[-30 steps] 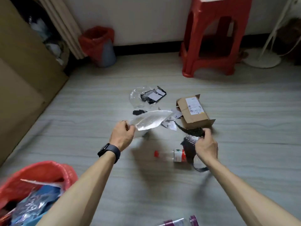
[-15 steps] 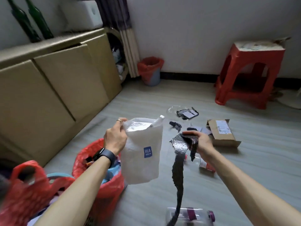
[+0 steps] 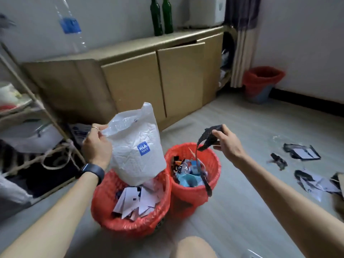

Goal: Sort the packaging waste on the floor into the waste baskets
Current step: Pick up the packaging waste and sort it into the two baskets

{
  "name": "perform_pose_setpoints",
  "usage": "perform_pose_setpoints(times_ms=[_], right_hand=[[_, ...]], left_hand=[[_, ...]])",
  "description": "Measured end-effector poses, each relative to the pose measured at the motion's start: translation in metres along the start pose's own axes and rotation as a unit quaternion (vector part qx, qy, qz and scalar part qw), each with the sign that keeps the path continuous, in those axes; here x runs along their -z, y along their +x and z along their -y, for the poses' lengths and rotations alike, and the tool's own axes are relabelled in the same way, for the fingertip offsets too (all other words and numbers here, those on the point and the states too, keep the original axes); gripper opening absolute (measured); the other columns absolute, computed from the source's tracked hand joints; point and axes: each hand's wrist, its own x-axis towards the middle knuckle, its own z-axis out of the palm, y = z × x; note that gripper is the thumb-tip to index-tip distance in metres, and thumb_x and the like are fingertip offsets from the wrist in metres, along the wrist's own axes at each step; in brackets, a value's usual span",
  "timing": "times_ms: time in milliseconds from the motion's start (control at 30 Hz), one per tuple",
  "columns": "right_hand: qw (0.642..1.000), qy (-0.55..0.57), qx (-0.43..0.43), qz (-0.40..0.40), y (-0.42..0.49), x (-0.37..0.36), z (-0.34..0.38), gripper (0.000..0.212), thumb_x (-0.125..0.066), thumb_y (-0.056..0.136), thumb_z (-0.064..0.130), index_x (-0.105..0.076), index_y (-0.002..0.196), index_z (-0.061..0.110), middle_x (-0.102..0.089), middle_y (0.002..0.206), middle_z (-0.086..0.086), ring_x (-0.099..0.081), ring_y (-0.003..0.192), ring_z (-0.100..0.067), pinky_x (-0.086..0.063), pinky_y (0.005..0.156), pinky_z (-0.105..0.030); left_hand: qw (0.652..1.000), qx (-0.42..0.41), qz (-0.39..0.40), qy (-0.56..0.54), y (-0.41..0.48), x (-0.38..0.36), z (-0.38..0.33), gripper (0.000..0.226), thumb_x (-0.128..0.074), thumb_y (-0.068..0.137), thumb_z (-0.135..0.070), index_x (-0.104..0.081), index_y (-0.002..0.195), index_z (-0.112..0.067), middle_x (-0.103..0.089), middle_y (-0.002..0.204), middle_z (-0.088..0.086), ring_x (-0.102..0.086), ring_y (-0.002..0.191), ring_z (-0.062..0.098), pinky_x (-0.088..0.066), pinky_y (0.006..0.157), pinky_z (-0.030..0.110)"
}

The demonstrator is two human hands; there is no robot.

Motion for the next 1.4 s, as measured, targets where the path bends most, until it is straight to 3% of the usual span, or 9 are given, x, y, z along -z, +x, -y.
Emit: perform_pose_setpoints(times_ms=[100,200,333,533,667,800,1033,1267,1400], right_hand=[[0.994,-0.05,0.06,-0.075,0.022,-0.031,-0.013,0.041,-0.035,0.088,0.053,-0.057,0.095,0.019,-0.07,0.089,-0.005,-0.067,0.085,-0.032,-0.057,0.081,-0.053],[0.983,-0.074,0.088,-0.146,0.023,-0.054,-0.02,0.039,-0.042,0.1,0.03,-0.057,0.134,0.021,-0.069,0.114,-0.001,-0.063,0.11,-0.031,-0.045,0.095,-0.027],[0.968,-0.093,0.123,-0.199,0.027,-0.074,-0.041,0.038,-0.047,0.102,0.016,-0.05,0.139,0.024,-0.07,0.118,-0.011,-0.064,0.102,-0.031,-0.041,0.078,-0.025],[0.923,-0.379,0.075,-0.002,0.031,-0.088,-0.122,0.041,-0.039,0.098,0.02,-0.046,0.138,0.027,-0.063,0.132,-0.008,-0.061,0.113,-0.034,-0.051,0.091,-0.046],[0.765,-0.632,-0.009,0.127,0.022,-0.091,-0.167,0.039,-0.032,0.095,0.045,-0.063,0.11,0.027,-0.062,0.127,0.008,-0.038,0.13,-0.022,-0.024,0.108,-0.054],[0.74,-0.643,-0.074,0.184,0.031,-0.089,-0.174,0.056,-0.028,0.091,0.061,-0.07,0.117,0.035,-0.045,0.145,0.0,-0.024,0.139,-0.026,-0.001,0.107,-0.062],[0.873,-0.478,0.023,0.098,0.032,-0.058,-0.117,0.033,-0.049,0.094,0.049,-0.067,0.12,0.042,-0.057,0.134,0.003,-0.041,0.13,-0.024,-0.036,0.107,-0.044],[0.984,-0.175,-0.01,-0.007,0.016,0.001,-0.025,0.068,-0.068,0.087,0.053,-0.046,0.142,0.02,-0.053,0.135,0.004,-0.052,0.126,-0.017,-0.043,0.104,-0.033],[0.997,-0.043,-0.071,0.003,-0.007,0.044,-0.005,0.043,-0.076,0.086,0.023,-0.054,0.122,0.014,-0.067,0.118,-0.004,-0.065,0.09,-0.009,-0.049,0.064,-0.013]], left_hand=[[0.999,0.007,-0.033,0.007,0.0,0.013,0.03,0.032,-0.042,0.082,-0.004,-0.061,0.101,-0.022,-0.07,0.09,0.016,-0.06,0.087,0.043,-0.05,0.079,0.05],[0.999,0.025,-0.045,-0.016,-0.011,0.009,0.039,0.034,-0.044,0.085,0.0,-0.064,0.103,-0.02,-0.069,0.093,0.019,-0.06,0.092,0.042,-0.048,0.084,0.045],[0.993,0.064,-0.051,-0.079,-0.011,-0.015,0.035,0.031,-0.045,0.088,0.002,-0.065,0.104,-0.015,-0.07,0.098,0.015,-0.062,0.092,0.034,-0.039,0.072,0.027],[0.991,0.077,-0.03,-0.105,-0.005,-0.059,0.022,0.025,-0.044,0.095,-0.008,-0.063,0.103,-0.022,-0.068,0.09,0.001,-0.059,0.08,0.022,-0.041,0.067,0.026],[0.991,0.07,-0.013,-0.113,-0.005,-0.091,0.015,0.026,-0.044,0.095,-0.009,-0.064,0.108,-0.021,-0.065,0.088,-0.003,-0.055,0.076,0.017,-0.035,0.063,0.022],[0.987,0.078,0.005,-0.138,-0.006,-0.112,0.004,0.025,-0.045,0.095,-0.009,-0.063,0.109,-0.019,-0.062,0.083,-0.001,-0.053,0.07,0.017,-0.032,0.057,0.02],[0.984,0.051,0.032,-0.165,0.006,-0.12,-0.018,0.025,-0.045,0.094,-0.011,-0.063,0.11,-0.02,-0.059,0.081,-0.002,-0.054,0.074,0.019,-0.038,0.065,0.025],[0.963,0.012,0.17,-0.211,0.004,-0.123,-0.078,0.019,-0.051,0.09,-0.012,-0.06,0.099,-0.026,-0.049,0.064,-0.011,-0.047,0.06,0.017,-0.043,0.063,0.032],[0.925,0.067,0.261,-0.268,-0.025,-0.134,-0.116,0.01,-0.056,0.093,-0.013,-0.056,0.099,-0.02,-0.062,0.084,-0.004,-0.053,0.076,0.016,-0.044,0.073,0.027]])
